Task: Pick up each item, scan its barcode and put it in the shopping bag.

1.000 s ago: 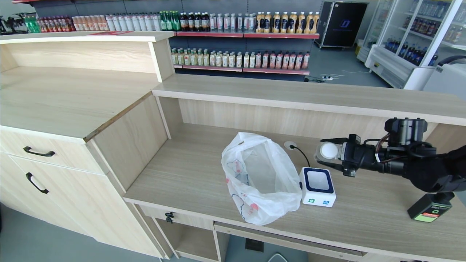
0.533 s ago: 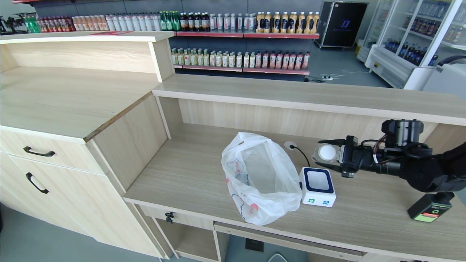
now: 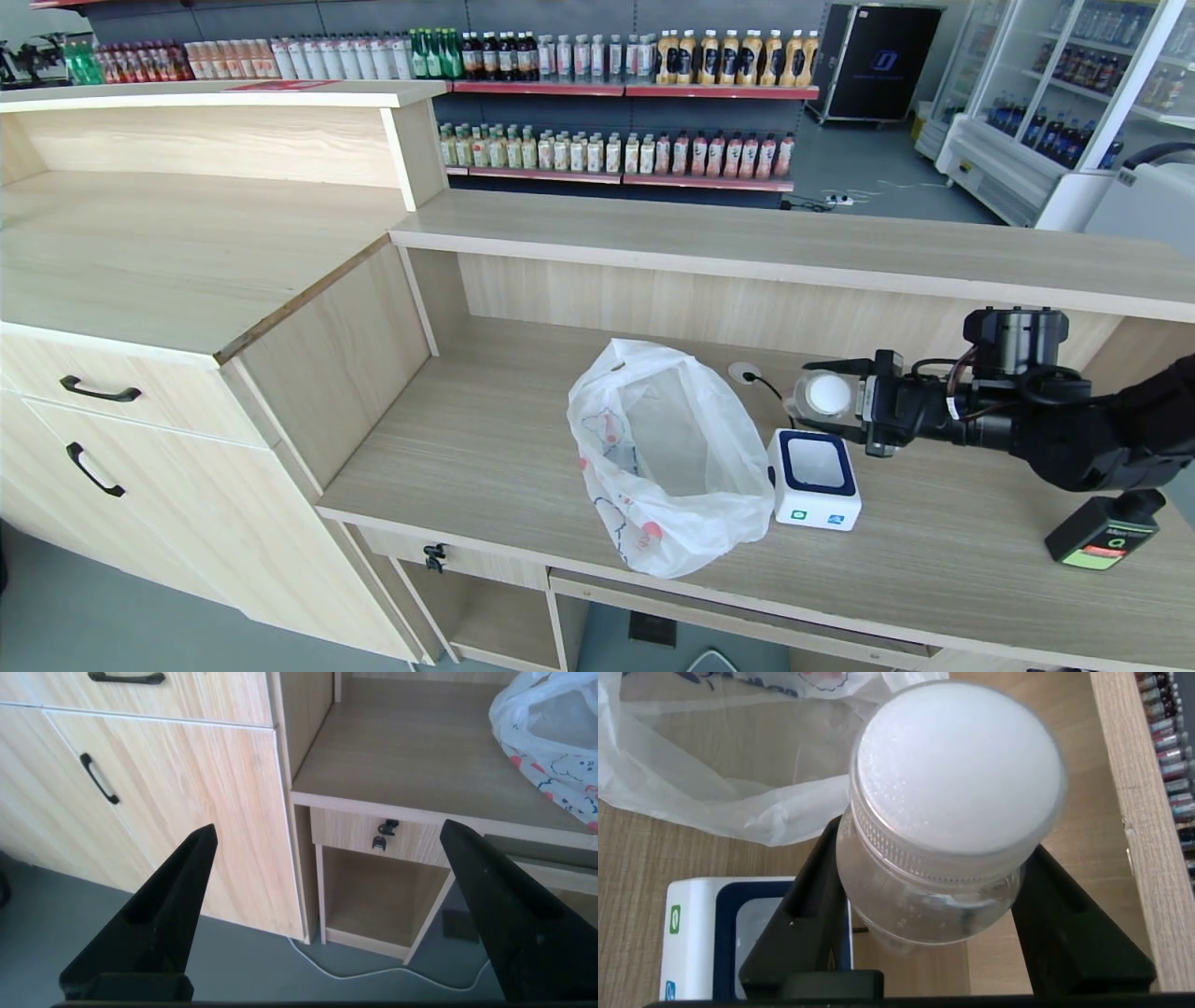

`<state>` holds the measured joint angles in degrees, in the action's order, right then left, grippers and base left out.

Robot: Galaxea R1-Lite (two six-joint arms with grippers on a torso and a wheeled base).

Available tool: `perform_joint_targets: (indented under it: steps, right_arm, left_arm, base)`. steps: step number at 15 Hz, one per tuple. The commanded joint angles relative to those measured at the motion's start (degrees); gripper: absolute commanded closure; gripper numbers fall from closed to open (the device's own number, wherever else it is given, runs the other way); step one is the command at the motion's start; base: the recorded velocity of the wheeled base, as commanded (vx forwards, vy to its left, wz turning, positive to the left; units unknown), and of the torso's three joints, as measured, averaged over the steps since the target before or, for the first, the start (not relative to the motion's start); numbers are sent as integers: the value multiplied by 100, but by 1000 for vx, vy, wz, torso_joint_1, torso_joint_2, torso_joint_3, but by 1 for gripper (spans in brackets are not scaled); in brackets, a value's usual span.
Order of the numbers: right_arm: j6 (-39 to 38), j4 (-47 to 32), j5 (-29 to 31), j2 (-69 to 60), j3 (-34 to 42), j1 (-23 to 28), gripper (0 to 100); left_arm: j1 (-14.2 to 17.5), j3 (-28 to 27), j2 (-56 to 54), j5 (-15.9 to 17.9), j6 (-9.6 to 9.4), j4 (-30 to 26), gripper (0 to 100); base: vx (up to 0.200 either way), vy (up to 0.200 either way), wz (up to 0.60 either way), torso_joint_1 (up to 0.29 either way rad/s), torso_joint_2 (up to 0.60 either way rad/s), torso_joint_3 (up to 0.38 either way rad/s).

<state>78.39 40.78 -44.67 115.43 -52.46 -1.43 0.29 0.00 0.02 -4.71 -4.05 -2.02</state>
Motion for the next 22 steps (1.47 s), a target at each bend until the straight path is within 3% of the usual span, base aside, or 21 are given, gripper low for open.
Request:
perform_joint_targets:
  steps: [1, 6, 11, 17, 19, 22]
  right_arm:
    - [1, 0, -7, 50, -28, -16, 100]
    - [-51, -44, -25, -30, -37, 2, 100]
    - [-1264, -1213, 178, -1058, -19, 521, 100]
    - [-3620, -1740, 362, -1998, 86, 1092, 100]
    - [-4841, -2381, 1048, -2429, 69, 1118, 100]
    - [-6265, -2601, 1891, -2886, 253, 942, 100]
  left_arm:
    - [-3, 0, -2, -4, 0, 0, 0]
    - [-3, 0, -2, -4, 0, 0, 0]
    - [6, 0, -2, -4, 0, 0, 0]
    - [-3, 0, -2, -4, 0, 0, 0]
    - [6, 0, -2, -4, 0, 0, 0]
    - [6, 0, -2, -4, 0, 0, 0]
  base:
    - [0, 0, 0, 0, 0, 0]
    - [0, 0, 0, 0, 0, 0]
    - [0, 0, 0, 0, 0, 0]
    - [0, 0, 0, 0, 0, 0]
    - [0, 0, 0, 0, 0, 0]
    - [0, 0, 0, 0, 0, 0]
